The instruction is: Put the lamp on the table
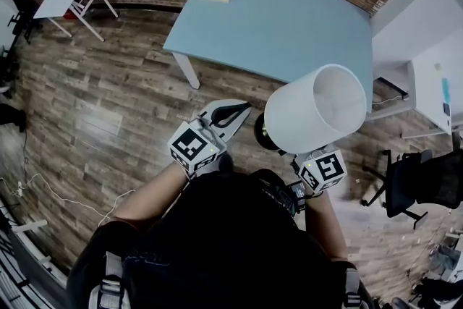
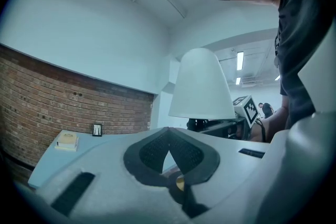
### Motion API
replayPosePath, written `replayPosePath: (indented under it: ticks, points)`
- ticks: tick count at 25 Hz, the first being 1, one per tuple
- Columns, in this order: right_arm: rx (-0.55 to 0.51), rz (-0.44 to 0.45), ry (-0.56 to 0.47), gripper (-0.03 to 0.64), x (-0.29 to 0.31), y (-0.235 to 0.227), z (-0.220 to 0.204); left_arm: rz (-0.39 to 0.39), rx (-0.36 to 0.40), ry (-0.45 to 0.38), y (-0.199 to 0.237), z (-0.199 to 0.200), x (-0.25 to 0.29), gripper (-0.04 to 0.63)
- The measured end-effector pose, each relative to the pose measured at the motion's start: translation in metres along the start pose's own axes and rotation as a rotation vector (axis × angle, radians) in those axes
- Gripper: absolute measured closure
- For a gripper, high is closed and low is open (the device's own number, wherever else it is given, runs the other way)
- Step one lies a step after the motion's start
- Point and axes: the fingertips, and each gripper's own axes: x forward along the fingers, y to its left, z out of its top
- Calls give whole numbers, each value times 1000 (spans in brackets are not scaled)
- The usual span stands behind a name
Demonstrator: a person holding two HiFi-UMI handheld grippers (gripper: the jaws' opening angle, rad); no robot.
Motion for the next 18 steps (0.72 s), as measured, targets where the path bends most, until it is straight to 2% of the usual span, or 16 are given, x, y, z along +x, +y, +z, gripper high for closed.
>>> replayPosePath:
  ticks: [3, 6, 14, 18]
  points:
    - [-22, -3, 11, 494, 13, 3, 4, 27, -7, -13, 21, 5, -7, 586]
    - [-57, -5, 26, 494, 25, 0, 6, 41, -46, -28, 36, 7, -5, 586]
    - [-12, 3, 12, 494, 39, -18, 6, 68, -48, -14, 50, 1, 2, 586]
    - [-30, 8, 19, 492, 46, -31, 8, 68, -50, -1, 53, -2, 12, 586]
